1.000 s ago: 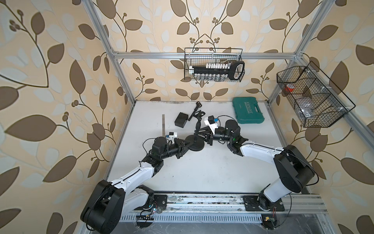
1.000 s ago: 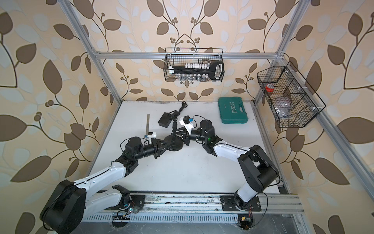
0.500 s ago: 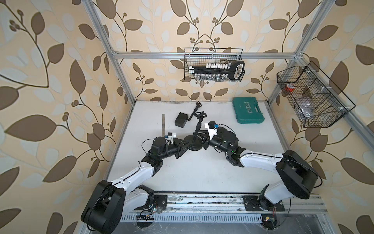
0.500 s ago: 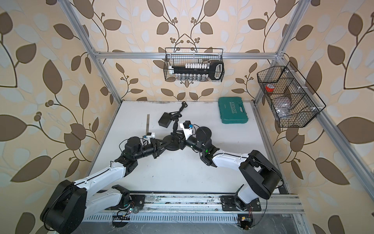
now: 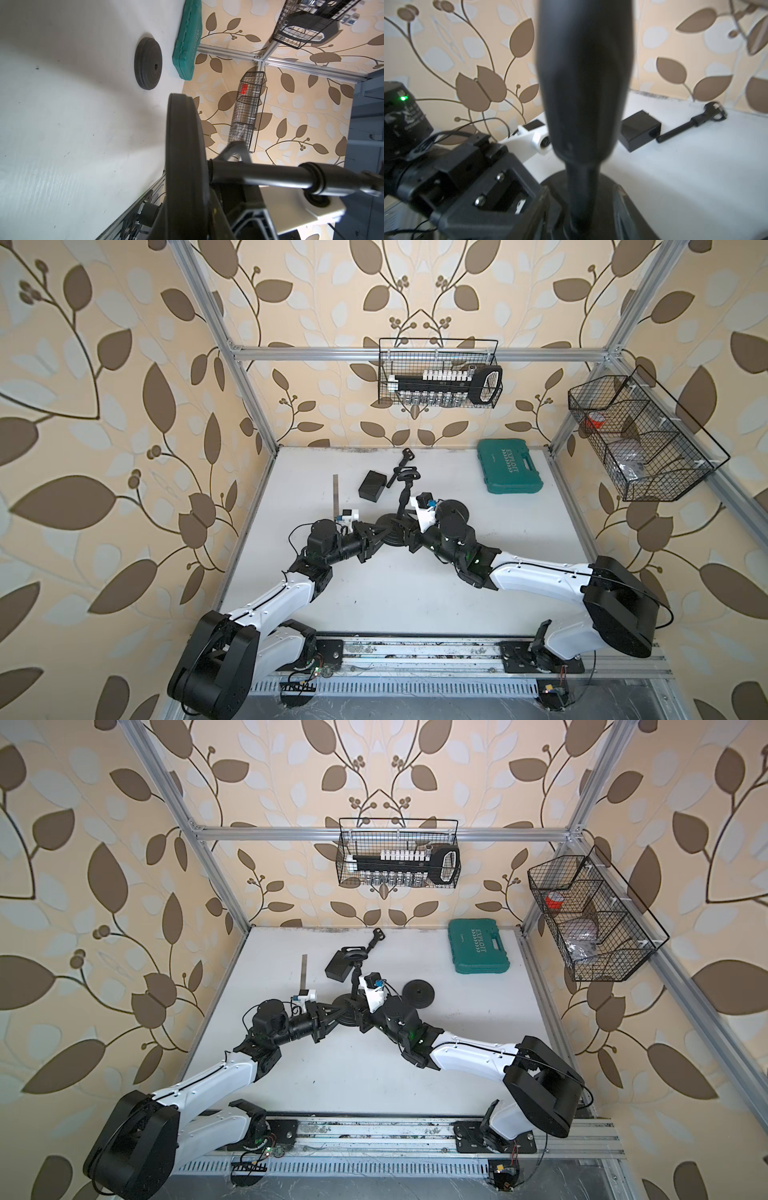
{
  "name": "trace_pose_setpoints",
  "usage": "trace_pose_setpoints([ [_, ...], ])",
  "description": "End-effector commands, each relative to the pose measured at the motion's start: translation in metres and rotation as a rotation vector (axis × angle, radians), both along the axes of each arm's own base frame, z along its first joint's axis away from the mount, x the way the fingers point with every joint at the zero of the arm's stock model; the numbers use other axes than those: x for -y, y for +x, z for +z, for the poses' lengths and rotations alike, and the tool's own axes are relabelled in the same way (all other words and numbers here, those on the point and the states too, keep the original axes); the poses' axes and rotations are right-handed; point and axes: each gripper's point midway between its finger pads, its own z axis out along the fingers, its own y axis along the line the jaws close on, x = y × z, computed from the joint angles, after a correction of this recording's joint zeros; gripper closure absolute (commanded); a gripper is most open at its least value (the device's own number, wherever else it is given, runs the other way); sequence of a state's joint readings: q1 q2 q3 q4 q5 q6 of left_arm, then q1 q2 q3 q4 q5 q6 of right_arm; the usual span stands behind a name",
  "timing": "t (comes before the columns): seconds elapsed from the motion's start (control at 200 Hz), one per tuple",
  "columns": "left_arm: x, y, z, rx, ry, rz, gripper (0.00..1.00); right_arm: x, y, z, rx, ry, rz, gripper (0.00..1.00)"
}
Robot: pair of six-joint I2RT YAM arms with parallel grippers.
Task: Assemble a microphone stand
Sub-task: Screw the microphone stand pole into the microphone stand base.
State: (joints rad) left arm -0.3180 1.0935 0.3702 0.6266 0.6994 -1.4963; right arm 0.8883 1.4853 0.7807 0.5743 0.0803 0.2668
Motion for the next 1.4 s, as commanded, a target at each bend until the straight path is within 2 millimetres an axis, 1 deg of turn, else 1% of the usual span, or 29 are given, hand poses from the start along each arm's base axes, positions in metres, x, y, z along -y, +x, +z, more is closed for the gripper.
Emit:
trace_pose_setpoints([
  [0.0,-0.002,0.006,0.049,0.198,-0.056,0.001,1.0,-0.003,-0.021,0.004,0.019,-0.045,0.174,0.34],
  [0.065,-0.002,0.007,0.047,0.193,-0.054,0.001,1.0,0.0,-0.031,0.006,0.044,-0.063,0.242,0.32],
  [0.15,-0.001,0.008,0.046,0.185,-0.055,-0.006,1.0,0.01,-0.036,0.01,0.064,-0.031,0.295,0.32],
  [0.22,-0.001,0.008,0.045,0.18,-0.057,-0.011,1.0,0.022,-0.03,0.015,0.063,0.012,0.32,0.34],
  [0.255,0.0,0.008,0.044,0.178,-0.057,-0.012,1.0,0.023,-0.032,0.017,0.062,0.025,0.35,0.37],
  [0.265,0.0,0.008,0.044,0.178,-0.057,-0.013,1.0,0.027,-0.027,0.017,0.06,0.026,0.341,0.37],
  [0.28,-0.001,0.008,0.044,0.177,-0.056,-0.012,1.0,0.029,-0.025,0.019,0.063,0.03,0.346,0.38],
  [0.375,0.0,0.007,0.044,0.174,-0.055,-0.021,1.0,0.032,-0.02,0.021,0.059,0.05,0.42,0.41],
  [0.405,0.0,0.007,0.044,0.172,-0.055,-0.025,1.0,0.033,-0.015,0.024,0.062,0.056,0.43,0.42],
  [0.48,0.002,0.006,0.044,0.166,-0.055,-0.04,1.0,0.032,-0.008,0.022,0.057,0.058,0.476,0.42],
  [0.68,0.005,0.003,0.043,0.154,-0.053,-0.068,1.0,0.017,-0.01,0.024,0.082,0.07,0.616,0.42],
  [0.805,0.006,0.004,0.042,0.15,-0.055,-0.078,1.0,0.011,-0.002,0.024,0.078,0.082,0.629,0.42],
  [0.92,0.007,0.004,0.044,0.152,-0.059,-0.085,1.0,0.005,0.004,0.026,0.081,0.11,0.633,0.46],
  [1.025,0.007,0.004,0.044,0.15,-0.059,-0.086,1.0,0.003,0.008,0.026,0.09,0.127,0.625,0.52],
  [1.145,0.007,0.005,0.045,0.151,-0.063,-0.085,1.0,0.0,0.012,0.024,0.094,0.131,0.605,0.62],
  [1.22,0.007,0.005,0.045,0.153,-0.066,-0.084,1.0,-0.001,0.013,0.022,0.095,0.136,0.594,0.67],
  [1.394,0.006,0.008,0.044,0.153,-0.067,-0.069,1.0,0.001,0.018,0.015,0.094,0.16,0.537,0.94],
])
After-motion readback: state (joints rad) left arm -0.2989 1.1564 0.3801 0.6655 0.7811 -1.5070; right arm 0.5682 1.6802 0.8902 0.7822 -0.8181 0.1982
